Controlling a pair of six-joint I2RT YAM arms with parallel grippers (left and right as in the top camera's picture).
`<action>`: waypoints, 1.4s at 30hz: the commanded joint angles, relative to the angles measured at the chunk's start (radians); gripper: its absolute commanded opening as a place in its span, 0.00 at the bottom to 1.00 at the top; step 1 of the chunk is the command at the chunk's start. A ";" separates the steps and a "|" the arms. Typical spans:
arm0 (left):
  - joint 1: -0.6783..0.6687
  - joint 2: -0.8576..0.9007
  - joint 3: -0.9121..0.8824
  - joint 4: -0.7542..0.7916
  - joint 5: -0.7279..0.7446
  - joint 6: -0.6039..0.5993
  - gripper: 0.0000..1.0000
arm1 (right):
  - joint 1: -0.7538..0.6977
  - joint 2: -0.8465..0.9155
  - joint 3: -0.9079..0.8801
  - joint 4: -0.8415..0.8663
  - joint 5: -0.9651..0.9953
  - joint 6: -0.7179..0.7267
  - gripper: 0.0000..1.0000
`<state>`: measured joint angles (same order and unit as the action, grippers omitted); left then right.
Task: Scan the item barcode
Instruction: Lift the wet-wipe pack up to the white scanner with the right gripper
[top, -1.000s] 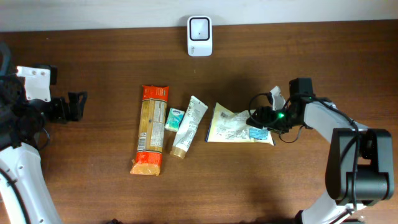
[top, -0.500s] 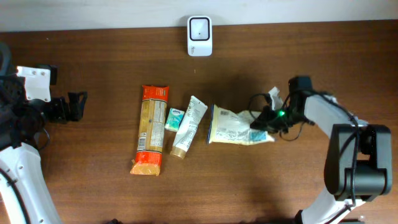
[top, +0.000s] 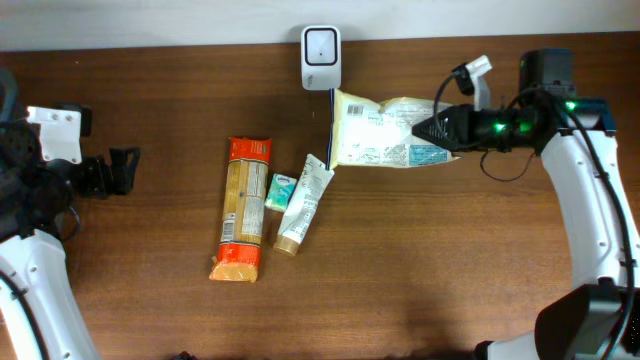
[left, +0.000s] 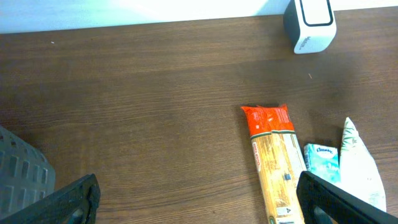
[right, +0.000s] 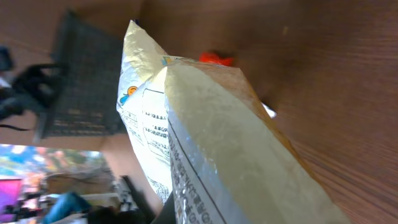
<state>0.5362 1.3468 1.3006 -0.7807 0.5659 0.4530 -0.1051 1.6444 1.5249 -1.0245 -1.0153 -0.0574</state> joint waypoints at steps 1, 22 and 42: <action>0.003 0.001 0.009 0.002 0.014 0.016 0.99 | -0.042 -0.011 0.019 -0.018 -0.156 -0.017 0.04; 0.003 0.001 0.009 0.002 0.014 0.016 0.99 | 0.492 0.100 0.195 0.401 1.459 -0.170 0.04; 0.003 0.000 0.009 0.002 0.014 0.016 0.99 | 0.575 0.602 0.195 1.489 1.530 -1.510 0.04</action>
<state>0.5362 1.3468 1.3018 -0.7807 0.5659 0.4530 0.4728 2.2448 1.7020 0.4206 0.5735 -1.4551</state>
